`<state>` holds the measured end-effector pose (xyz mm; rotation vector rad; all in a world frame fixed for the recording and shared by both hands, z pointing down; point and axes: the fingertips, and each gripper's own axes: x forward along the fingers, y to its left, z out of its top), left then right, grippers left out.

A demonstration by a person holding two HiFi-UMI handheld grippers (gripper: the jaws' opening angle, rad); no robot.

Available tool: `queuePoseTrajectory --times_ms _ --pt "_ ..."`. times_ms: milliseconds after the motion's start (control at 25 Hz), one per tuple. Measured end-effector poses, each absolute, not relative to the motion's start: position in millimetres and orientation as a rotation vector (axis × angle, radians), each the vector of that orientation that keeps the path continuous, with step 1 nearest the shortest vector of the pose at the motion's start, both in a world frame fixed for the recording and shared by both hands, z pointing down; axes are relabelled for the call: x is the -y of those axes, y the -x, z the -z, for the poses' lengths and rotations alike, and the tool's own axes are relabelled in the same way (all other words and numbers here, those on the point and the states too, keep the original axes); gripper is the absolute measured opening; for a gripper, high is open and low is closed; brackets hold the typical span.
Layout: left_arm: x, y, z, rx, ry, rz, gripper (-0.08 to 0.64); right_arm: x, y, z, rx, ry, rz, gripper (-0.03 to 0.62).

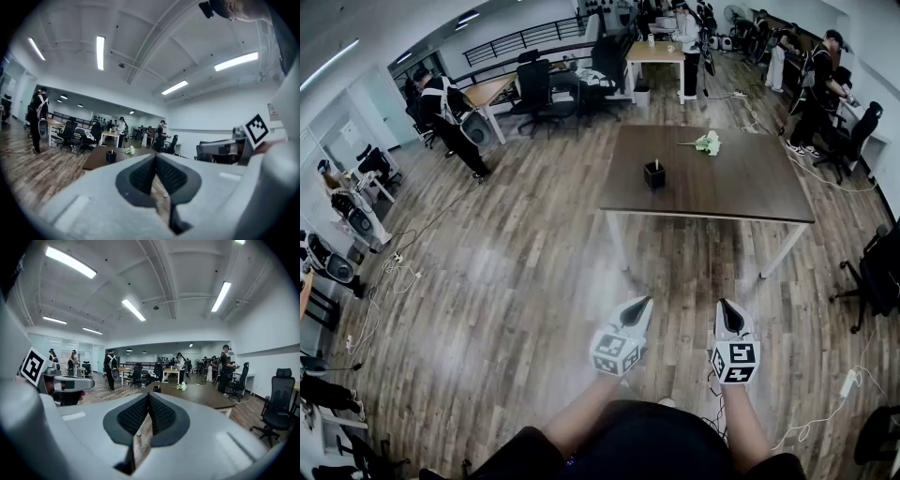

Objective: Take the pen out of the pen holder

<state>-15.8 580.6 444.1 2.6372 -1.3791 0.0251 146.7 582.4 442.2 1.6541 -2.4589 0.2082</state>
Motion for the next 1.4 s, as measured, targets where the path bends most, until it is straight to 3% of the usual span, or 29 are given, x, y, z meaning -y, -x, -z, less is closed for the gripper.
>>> queuePoseTrajectory --times_ms 800,1400 --pt "-566.5 -6.8 -453.0 1.457 -2.635 0.027 0.004 -567.4 -170.6 -465.6 2.508 -1.688 -0.197 0.002" --pt "-367.7 55.6 -451.2 1.461 -2.668 -0.008 0.003 -374.3 -112.1 -480.9 2.442 -1.676 -0.256 0.002"
